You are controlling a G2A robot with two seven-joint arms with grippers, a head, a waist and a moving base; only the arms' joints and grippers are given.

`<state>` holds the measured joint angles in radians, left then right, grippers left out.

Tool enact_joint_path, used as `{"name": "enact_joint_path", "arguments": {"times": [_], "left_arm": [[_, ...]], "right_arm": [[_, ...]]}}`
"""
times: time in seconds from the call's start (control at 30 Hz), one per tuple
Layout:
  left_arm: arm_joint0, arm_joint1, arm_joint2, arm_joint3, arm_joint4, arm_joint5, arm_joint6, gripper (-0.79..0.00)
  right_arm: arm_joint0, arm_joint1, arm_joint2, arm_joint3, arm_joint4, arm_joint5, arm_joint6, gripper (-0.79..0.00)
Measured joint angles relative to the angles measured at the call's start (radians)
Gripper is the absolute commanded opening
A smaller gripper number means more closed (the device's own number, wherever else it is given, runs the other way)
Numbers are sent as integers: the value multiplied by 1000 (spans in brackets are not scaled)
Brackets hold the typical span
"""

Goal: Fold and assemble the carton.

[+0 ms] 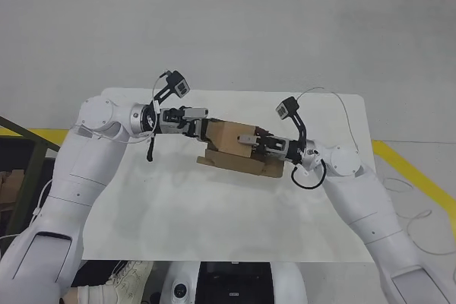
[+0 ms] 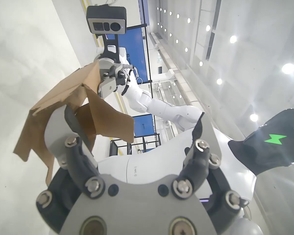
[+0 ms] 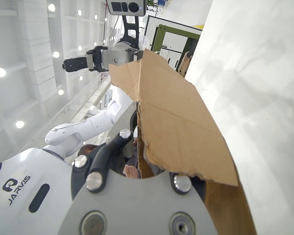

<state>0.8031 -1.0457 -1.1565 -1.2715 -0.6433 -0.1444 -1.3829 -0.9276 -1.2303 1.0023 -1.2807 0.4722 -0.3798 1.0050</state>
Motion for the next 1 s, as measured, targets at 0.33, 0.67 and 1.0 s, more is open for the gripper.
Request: {"name": "enact_joint_path", "arguments": {"times": [0.33,0.67,1.0], "left_arm": [[-32,-8,20,38,9,7,22,0],[-61,-17,46,57,23,2,30,0],[-82,-25,71,61,35,-5,32,0]], "right_arm": [[5,-4,-12,0,1,-1,37,-785],[17,-11,-33,5,10,-5,77,-785],[26,-17,-44,14,24,-13,101,-785]]}}
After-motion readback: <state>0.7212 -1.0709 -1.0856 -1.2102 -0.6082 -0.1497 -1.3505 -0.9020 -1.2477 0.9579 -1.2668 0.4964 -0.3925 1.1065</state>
